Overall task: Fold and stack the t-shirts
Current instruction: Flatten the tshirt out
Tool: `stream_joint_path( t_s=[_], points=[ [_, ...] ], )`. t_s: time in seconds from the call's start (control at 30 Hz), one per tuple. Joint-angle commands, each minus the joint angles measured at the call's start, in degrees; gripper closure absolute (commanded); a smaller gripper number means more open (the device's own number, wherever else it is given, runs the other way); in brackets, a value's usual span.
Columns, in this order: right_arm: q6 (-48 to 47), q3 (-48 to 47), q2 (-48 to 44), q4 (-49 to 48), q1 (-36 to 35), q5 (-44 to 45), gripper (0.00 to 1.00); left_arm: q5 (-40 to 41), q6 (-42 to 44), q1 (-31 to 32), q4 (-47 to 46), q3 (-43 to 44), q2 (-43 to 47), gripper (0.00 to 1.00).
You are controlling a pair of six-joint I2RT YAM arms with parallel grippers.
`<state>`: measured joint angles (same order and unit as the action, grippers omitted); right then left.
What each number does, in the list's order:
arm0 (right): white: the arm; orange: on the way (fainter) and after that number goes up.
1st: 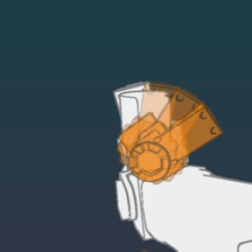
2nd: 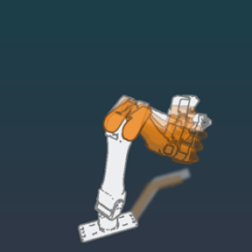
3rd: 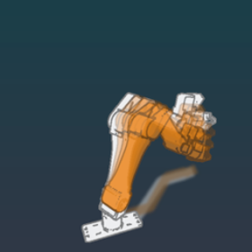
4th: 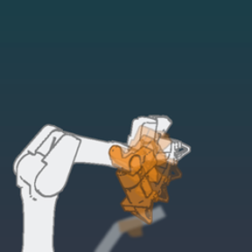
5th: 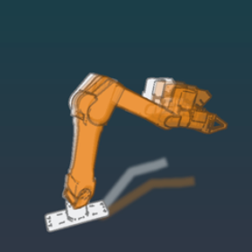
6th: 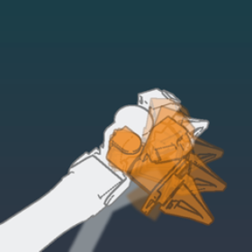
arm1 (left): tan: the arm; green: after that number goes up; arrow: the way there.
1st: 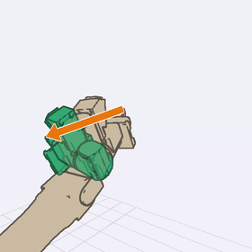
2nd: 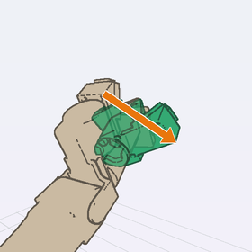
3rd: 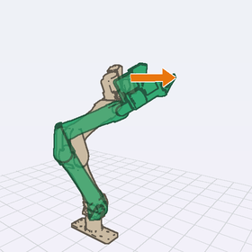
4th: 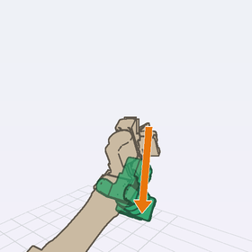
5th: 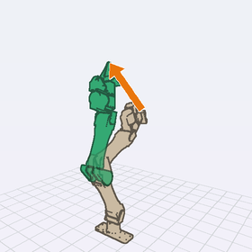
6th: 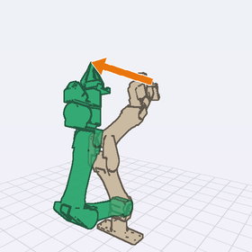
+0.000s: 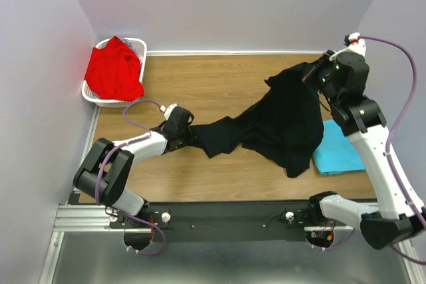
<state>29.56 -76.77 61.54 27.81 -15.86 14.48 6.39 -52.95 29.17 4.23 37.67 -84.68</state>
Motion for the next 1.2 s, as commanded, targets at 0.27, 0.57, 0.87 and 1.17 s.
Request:
stream_joint_path(
  t_s=[0.27,0.57,0.87,1.17],
  points=[
    [1.29,-5.07,5.88,-3.11,-0.31,-7.62,1.00,-0.15,6.00,-3.77,0.16,7.85,3.39,0.89],
    [1.99,-1.54,4.12,-3.64,-0.31,-8.60,1.00,-0.51,13.13,-1.40,4.47,15.33,-5.31,0.64],
    [1.73,-0.13,3.76,-3.82,-0.31,-8.06,1.00,1.16,13.57,-0.25,4.65,15.42,-9.36,0.63],
    [1.73,0.66,3.85,-4.08,-0.31,-8.59,0.99,2.22,13.66,0.36,4.47,14.45,-10.59,0.63]
  ],
)
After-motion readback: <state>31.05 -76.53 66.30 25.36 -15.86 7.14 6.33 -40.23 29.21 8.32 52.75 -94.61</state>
